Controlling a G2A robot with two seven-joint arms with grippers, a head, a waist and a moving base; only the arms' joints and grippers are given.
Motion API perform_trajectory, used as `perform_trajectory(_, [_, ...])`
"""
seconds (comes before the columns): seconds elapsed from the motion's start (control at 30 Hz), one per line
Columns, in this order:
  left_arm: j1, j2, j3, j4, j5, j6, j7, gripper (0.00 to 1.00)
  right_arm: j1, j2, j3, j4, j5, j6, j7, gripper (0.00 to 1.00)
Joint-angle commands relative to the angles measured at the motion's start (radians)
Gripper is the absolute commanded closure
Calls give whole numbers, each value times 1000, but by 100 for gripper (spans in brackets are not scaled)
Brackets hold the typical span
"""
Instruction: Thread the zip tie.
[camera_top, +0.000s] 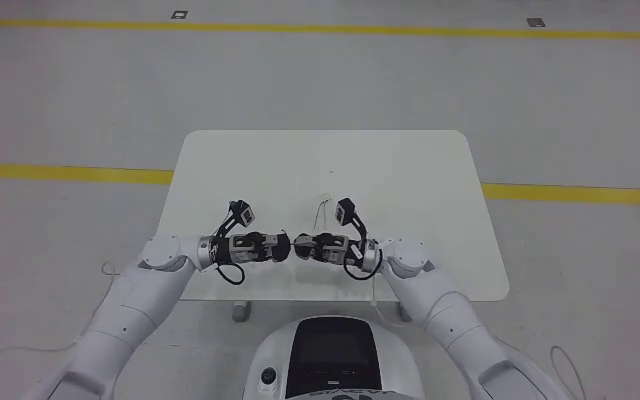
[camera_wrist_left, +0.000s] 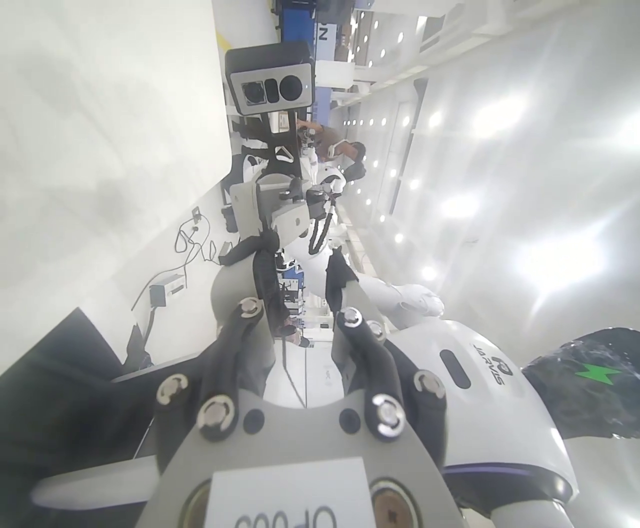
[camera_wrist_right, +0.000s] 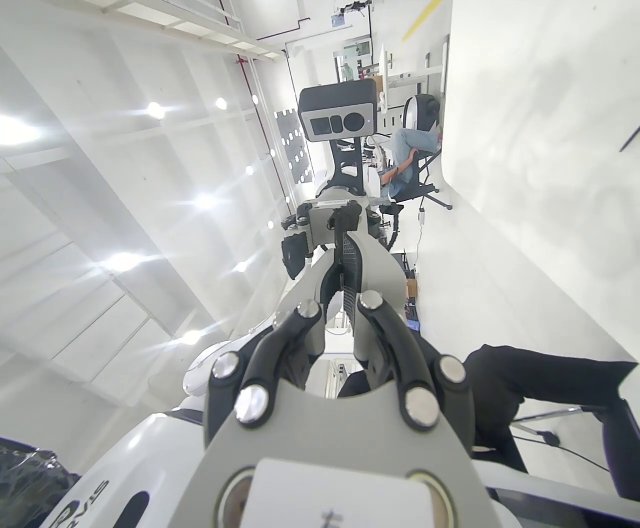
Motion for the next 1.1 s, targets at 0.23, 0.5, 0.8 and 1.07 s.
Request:
perform_trajectory(0.23, [-3, -1, 5, 4, 9, 4, 7, 80, 3, 3, -10, 0, 14, -11, 9, 100])
perform_trajectory(0.5, [-7, -3, 12, 9, 14, 8, 11, 81, 5, 6, -17, -1, 19, -15, 11, 100])
perform_trajectory(0.8, [-12, -6, 20, 15, 18, 13, 18, 82, 6, 9, -27, -5, 19, -12, 7, 100])
perform_trajectory(1.07, [-16, -7, 24, 17, 21, 17, 21, 87, 10, 11, -33, -1, 26, -17, 11, 100])
